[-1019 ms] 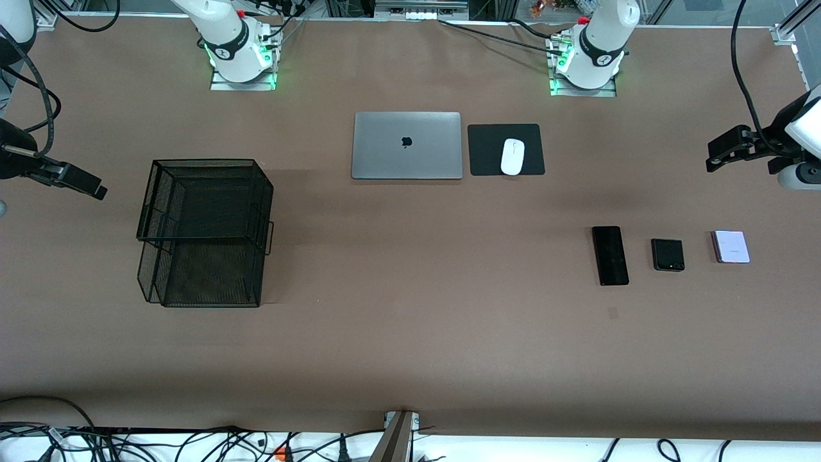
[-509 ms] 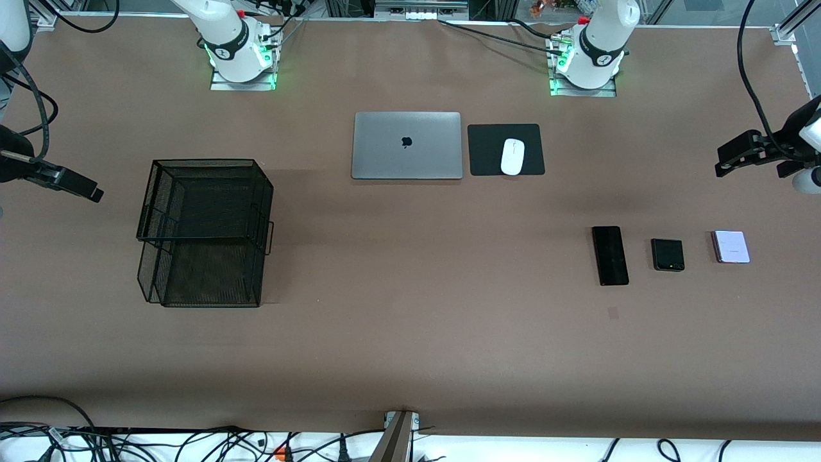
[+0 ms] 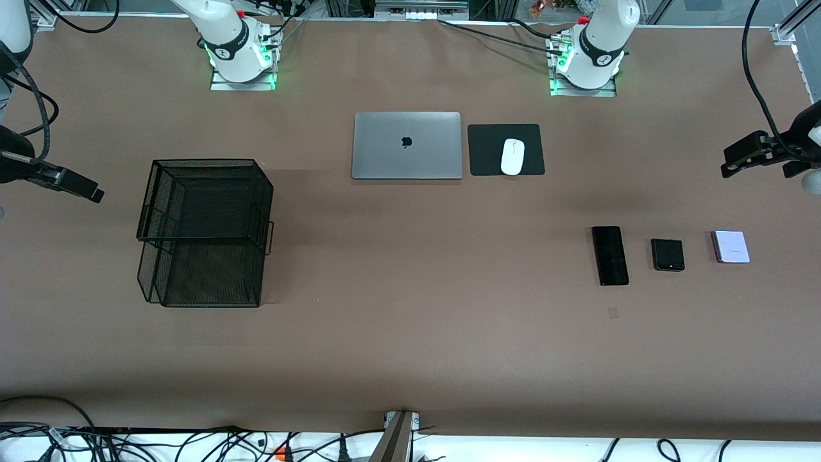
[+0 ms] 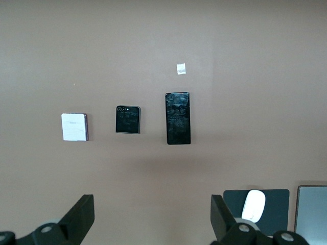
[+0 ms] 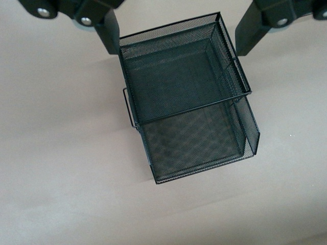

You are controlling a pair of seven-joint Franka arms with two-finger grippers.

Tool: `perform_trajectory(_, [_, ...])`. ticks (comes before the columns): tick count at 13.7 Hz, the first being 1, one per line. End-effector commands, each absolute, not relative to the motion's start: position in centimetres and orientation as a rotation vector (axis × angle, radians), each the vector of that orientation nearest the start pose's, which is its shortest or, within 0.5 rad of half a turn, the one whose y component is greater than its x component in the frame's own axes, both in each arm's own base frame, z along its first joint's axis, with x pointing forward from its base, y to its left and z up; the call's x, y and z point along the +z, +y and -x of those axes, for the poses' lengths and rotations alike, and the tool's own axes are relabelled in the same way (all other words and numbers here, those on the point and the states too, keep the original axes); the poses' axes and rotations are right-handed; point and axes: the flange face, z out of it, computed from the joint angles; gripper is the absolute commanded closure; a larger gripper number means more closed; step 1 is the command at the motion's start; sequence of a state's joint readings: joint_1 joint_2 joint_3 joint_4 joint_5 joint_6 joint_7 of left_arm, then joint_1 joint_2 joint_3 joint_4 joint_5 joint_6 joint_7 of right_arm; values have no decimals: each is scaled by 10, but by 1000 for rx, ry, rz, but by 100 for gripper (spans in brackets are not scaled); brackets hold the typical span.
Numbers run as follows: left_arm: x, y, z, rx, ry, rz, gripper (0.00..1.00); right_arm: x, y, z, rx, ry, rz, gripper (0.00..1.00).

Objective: Place phones with both arms
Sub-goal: 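Move the left gripper toward the tall black phone, then lower the left gripper and grasp the tall black phone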

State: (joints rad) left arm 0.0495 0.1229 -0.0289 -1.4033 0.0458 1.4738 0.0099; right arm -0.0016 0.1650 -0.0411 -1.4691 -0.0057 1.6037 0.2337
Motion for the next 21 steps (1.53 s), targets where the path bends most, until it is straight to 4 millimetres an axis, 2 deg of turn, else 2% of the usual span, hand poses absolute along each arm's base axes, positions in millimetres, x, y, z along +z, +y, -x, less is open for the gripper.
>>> perform_trajectory(1, [620, 26, -579, 80, -6, 3106, 0, 582, -25, -603, 31, 417, 3135, 0])
perform_trajectory(3, [612, 28, -582, 81, -9, 3106, 0, 582, -25, -604, 29, 419, 3134, 0])
perform_trajectory(4, [596, 28, -587, 85, -7, 3106, 0, 582, -25, -604, 29, 419, 3134, 0])
perform_trajectory(5, [576, 29, -593, 88, -7, 3106, 0, 582, -25, -604, 29, 419, 3133, 0])
perform_trajectory(8, [499, 41, -613, 109, -25, 3108, 0, 581, -25, -603, 38, 419, 3133, 0])
perform_trajectory(9, [482, 43, -620, 100, -27, 3109, 0, 581, -25, -603, 36, 419, 3133, 0])
perform_trajectory(11, [443, 45, -634, 122, -13, 3090, 0, 581, -25, -603, 36, 419, 3133, 0])
perform_trajectory(15, [347, 40, -655, 78, -15, 3096, 0, 579, -25, -603, 41, 419, 3133, 0])
perform_trajectory(16, [327, 36, -655, 44, -6, 3099, 0, 579, -25, -603, 41, 419, 3133, 0])
perform_trajectory(18, [288, 25, -639, -49, -113, 3107, 0, 579, -25, -603, 38, 419, 3133, 0])
perform_trajectory(21, [256, 19, -619, -86, -145, 3113, 0, 578, -25, -604, 41, 419, 3133, 0])
